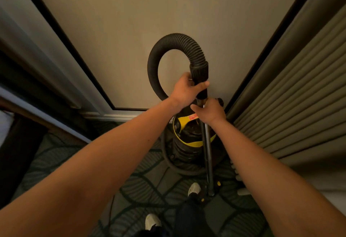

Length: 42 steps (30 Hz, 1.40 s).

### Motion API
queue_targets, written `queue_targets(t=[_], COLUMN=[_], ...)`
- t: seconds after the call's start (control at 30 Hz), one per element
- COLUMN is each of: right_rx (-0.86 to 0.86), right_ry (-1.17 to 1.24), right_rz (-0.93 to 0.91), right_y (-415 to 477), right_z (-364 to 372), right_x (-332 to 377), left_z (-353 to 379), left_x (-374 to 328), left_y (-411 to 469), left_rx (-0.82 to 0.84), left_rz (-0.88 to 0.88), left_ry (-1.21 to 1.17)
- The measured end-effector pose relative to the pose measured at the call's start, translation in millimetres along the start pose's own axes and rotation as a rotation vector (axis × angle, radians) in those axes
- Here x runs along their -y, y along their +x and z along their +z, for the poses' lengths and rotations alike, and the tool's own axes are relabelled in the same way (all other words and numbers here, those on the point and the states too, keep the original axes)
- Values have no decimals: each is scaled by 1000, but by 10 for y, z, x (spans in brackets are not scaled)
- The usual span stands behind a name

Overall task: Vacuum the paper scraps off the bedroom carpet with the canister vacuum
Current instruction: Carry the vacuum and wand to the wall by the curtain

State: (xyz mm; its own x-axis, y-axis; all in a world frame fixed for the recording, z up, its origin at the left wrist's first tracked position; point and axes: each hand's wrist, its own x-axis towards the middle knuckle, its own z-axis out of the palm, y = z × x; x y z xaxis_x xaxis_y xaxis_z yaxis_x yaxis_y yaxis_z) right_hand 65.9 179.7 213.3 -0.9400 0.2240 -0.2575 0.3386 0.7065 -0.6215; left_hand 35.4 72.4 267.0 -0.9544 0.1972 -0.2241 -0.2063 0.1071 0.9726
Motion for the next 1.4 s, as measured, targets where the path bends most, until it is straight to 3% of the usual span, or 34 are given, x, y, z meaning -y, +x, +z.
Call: queue_targets(t=[0.43,0.83,1.13,1.3,1.4], right_rx=[19,-60,-69,0,104], right_ry=[86,285,364,354,466], right_rz=[-177,-98,21,16,56], right_y=[-220,41,606,1099,1391], right_z=[446,735,1085,1141,1132], right_x=[1232,1621,1642,1594,1549], left_z=[-1109,-1373,-1521,-1578,-1590], left_x=[-336,-374,-135,-29,46], left_y=[-390,-55,547,1037,1286], left_rx=[-208,-155,-95,-37,-18], left_rz=[165,261,179,71,47], left_ry=[-98,24,32,88,119])
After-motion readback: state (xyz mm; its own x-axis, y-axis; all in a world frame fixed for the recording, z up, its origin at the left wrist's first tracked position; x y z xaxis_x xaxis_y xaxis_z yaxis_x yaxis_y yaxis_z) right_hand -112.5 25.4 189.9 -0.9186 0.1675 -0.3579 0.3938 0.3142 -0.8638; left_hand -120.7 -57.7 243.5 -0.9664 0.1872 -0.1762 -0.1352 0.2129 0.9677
